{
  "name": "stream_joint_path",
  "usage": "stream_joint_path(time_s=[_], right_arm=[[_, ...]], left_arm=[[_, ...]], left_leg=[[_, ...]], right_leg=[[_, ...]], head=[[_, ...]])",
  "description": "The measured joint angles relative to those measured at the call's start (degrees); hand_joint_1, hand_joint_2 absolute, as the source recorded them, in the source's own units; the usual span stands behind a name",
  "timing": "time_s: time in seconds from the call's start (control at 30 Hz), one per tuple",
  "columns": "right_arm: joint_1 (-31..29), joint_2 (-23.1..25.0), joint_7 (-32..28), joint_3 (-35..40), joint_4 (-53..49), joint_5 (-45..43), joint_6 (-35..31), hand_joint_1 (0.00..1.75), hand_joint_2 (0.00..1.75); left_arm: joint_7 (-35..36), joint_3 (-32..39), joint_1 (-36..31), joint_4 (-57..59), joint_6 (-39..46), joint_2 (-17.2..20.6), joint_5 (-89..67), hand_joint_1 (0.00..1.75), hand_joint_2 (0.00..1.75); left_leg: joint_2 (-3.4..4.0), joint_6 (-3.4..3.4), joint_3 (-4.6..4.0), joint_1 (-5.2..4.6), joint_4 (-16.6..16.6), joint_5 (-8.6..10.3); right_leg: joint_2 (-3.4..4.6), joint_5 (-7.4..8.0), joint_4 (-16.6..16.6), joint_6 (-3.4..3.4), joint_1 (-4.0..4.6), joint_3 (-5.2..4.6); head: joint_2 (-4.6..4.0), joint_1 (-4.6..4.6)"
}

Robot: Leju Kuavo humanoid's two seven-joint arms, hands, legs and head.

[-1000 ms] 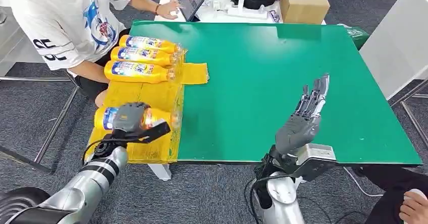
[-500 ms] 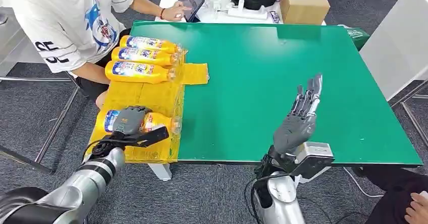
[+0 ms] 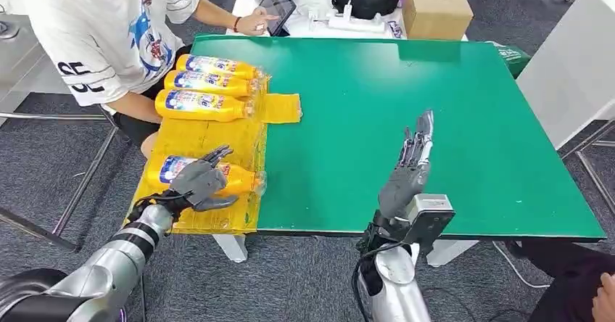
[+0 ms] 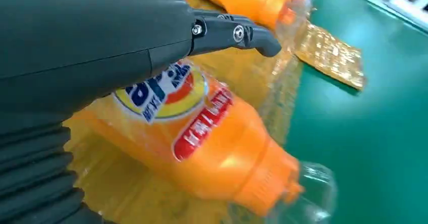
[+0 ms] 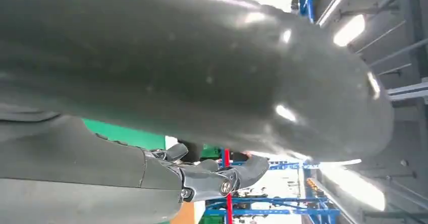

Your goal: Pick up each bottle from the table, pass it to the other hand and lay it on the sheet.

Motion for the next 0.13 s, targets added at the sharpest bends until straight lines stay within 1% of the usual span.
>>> stream_joint_path(time_s=[0.13], right_arm=[[-0.1, 0.0, 0.0, -0.1, 1.1, 0.1, 0.5, 0.0, 0.0]], left_arm=[[-2.7, 2.0, 0.6, -0.2, -2.4, 0.0, 5.2, 0.0, 0.0]], left_leg=[[0.02, 0.0, 0.12, 0.0, 0.0, 0.01]], right_leg=[[0.01, 0.01, 0.0, 0.0, 0.0, 0.08]], head=[[0.0, 0.0]])
